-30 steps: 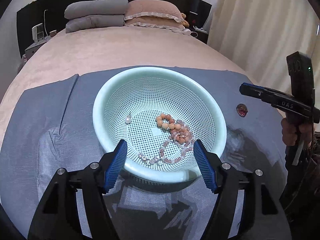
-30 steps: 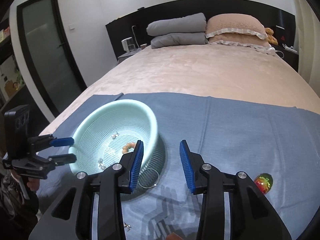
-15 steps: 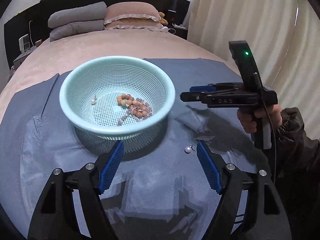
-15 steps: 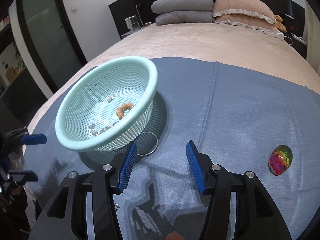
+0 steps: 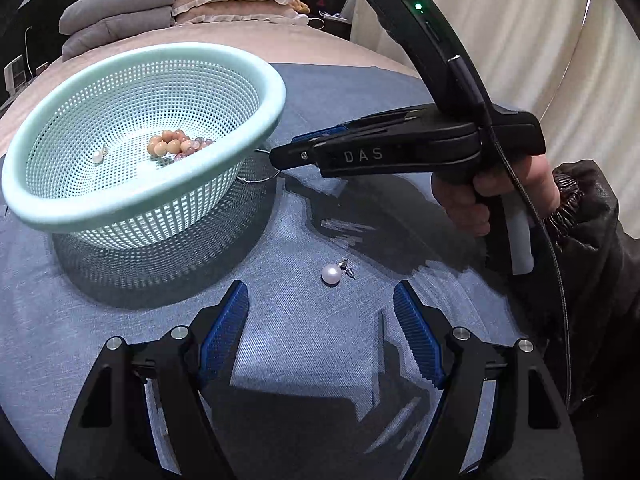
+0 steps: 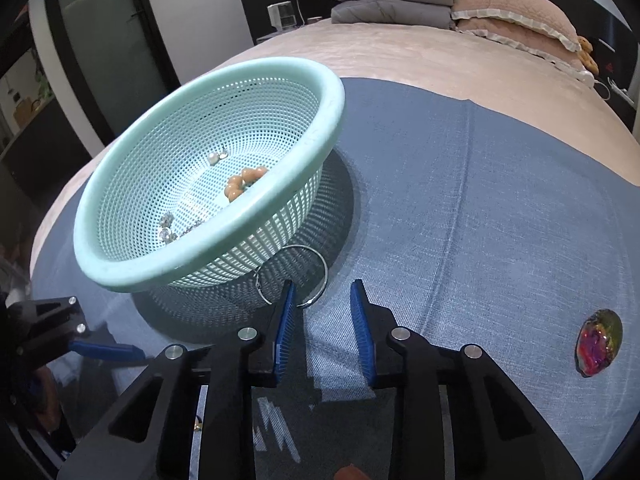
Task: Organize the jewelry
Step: 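Grasp the pearl earring with the left tool while the right tool grasps the silver hoop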
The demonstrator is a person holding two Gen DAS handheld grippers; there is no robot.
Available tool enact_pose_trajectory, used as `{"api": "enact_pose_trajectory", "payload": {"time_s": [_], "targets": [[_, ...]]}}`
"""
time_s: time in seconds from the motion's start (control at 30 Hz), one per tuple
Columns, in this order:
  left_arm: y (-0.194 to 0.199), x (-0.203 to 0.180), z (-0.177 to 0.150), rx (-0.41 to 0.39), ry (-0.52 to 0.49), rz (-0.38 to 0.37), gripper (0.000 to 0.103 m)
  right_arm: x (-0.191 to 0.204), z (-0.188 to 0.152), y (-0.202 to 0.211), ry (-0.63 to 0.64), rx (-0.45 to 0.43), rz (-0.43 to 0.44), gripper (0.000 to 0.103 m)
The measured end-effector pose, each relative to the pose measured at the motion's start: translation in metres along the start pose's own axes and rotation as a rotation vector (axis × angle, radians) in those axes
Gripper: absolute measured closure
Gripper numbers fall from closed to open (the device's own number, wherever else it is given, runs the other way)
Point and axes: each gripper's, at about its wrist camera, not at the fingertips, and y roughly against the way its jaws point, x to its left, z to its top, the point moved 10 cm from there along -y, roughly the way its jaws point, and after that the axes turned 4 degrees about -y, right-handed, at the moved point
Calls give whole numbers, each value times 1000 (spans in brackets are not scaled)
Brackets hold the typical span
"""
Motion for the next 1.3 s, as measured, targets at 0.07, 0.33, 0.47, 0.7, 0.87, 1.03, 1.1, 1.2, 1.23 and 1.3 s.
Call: {"api": "enact_pose_trajectory", "payload": {"time_s": [0.07,0.33,0.47,0.7,0.87,1.03,1.1,1.2,1.23,1.3], "targets": [[-6,1,4,3,-4,3,28,-2,-1,-3,13,-4,-18,93],[-22,3,5,-3,-54,58,41,-14,-9,5,-3,-19,-31,103],[-18,4,1,-1,-67,75,57,-21,-12,14,-54,-33,0,101],[-13,7,-3,1,-82,70,84,-9,-2,10,-60,-35,61,67],[-11,7,-3,6,-85,73,91,-8,-6,0,-2,-20,-74,88],[-8,8,-5,2,-83,82,91,-13,-15,9,-14,-23,-83,101],[-5,6,-8,2,-81,85,91,-17,-20,16,-38,-33,-81,101],[-1,7,-8,-1,-75,88,91,-25,-29,30,-60,-50,-83,101],[0,7,-9,-1,-76,88,91,-27,-30,33,-68,-56,-83,101],[5,5,-11,-5,-76,81,91,-32,-36,44,-81,-66,-92,101]]}}
